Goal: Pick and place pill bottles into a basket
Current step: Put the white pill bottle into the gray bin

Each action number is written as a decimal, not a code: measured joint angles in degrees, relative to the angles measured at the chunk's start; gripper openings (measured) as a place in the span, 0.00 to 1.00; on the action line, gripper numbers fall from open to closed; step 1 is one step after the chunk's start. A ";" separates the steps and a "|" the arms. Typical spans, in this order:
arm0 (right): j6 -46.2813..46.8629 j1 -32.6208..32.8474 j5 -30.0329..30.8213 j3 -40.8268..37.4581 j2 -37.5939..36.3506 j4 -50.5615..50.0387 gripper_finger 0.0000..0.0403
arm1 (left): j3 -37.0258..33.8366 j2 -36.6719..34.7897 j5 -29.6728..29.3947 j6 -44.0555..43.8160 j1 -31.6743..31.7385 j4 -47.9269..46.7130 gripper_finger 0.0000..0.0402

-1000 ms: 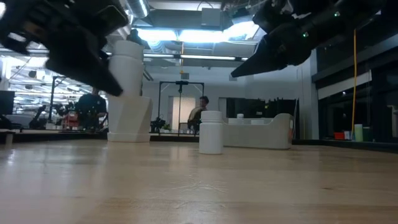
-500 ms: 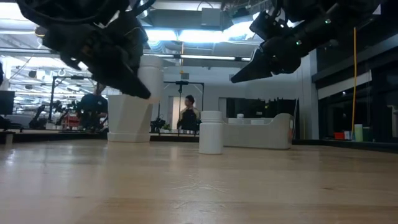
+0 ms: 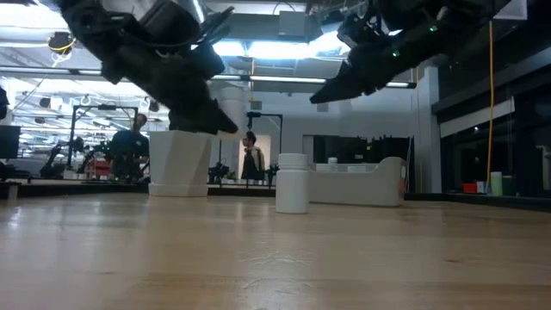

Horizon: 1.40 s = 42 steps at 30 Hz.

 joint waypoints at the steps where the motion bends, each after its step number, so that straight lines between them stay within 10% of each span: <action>1: -0.70 -0.65 -1.06 0.59 0.00 -0.44 0.02 | 0.74 0.00 -0.03 0.65 0.66 -0.94 0.43; 17: -1.60 -6.14 -9.16 3.47 0.00 -1.96 0.05 | 8.80 0.24 0.15 8.80 5.25 -12.65 0.43; 34: 0.43 -6.14 -12.19 5.68 -0.02 -1.82 0.61 | 8.80 0.26 0.10 7.88 6.95 -10.19 0.43; 42: 0.82 -6.18 -8.13 8.68 0.49 -1.78 0.69 | 8.80 1.17 0.12 9.28 6.95 -7.94 0.43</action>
